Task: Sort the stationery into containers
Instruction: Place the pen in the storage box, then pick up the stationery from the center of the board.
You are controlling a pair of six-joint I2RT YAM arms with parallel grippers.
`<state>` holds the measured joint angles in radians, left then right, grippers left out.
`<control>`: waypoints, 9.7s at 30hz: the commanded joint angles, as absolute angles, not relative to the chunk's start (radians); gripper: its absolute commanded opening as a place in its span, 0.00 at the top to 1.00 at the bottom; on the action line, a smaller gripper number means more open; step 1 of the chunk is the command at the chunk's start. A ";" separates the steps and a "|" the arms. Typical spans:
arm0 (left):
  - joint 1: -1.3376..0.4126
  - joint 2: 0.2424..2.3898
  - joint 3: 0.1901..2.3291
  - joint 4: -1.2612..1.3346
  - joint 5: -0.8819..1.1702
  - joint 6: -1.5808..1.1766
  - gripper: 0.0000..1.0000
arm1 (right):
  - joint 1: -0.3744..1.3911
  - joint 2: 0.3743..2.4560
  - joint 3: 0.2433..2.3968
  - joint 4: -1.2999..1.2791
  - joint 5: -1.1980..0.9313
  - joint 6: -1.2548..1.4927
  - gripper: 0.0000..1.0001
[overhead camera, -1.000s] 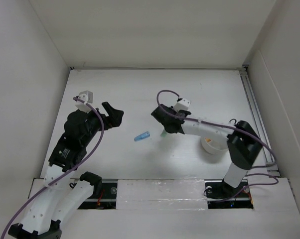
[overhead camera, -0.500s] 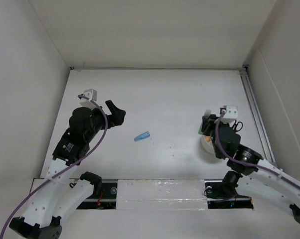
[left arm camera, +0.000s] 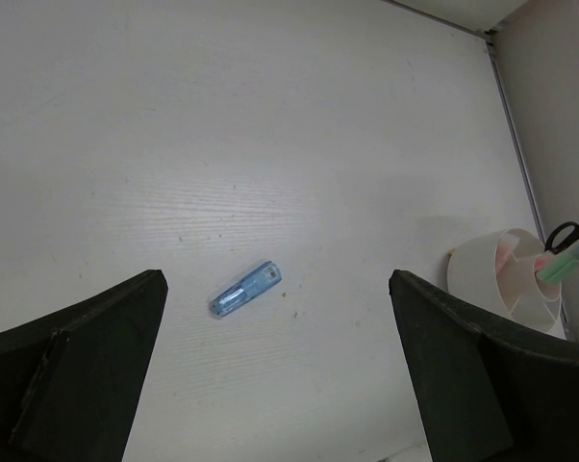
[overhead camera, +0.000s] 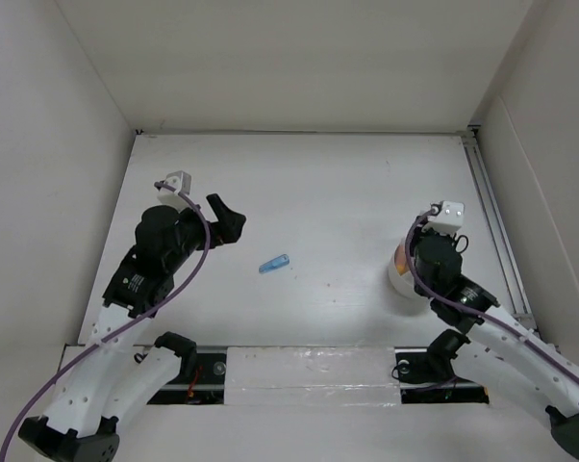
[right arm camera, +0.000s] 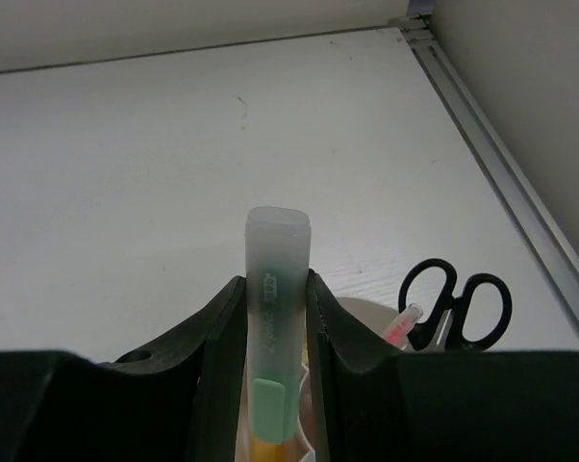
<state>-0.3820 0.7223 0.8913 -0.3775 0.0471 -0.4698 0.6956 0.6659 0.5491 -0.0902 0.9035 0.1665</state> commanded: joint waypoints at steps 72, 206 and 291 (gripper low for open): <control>-0.379 0.693 0.893 -0.316 0.069 -0.451 0.00 | 0.588 0.897 0.637 -0.186 0.767 0.276 0.82; -0.641 1.775 1.031 -0.374 0.045 -0.228 0.02 | 0.839 0.563 1.014 -0.495 0.198 0.268 0.02; -1.042 1.674 1.339 -0.278 -0.163 -0.453 1.00 | 0.848 0.431 1.133 -0.623 0.529 0.299 0.01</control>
<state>-1.0485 1.7687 1.3022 -0.3656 -0.1352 -0.4446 0.8394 0.4438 1.0546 -0.6037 0.4053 0.2890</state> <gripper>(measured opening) 0.208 0.990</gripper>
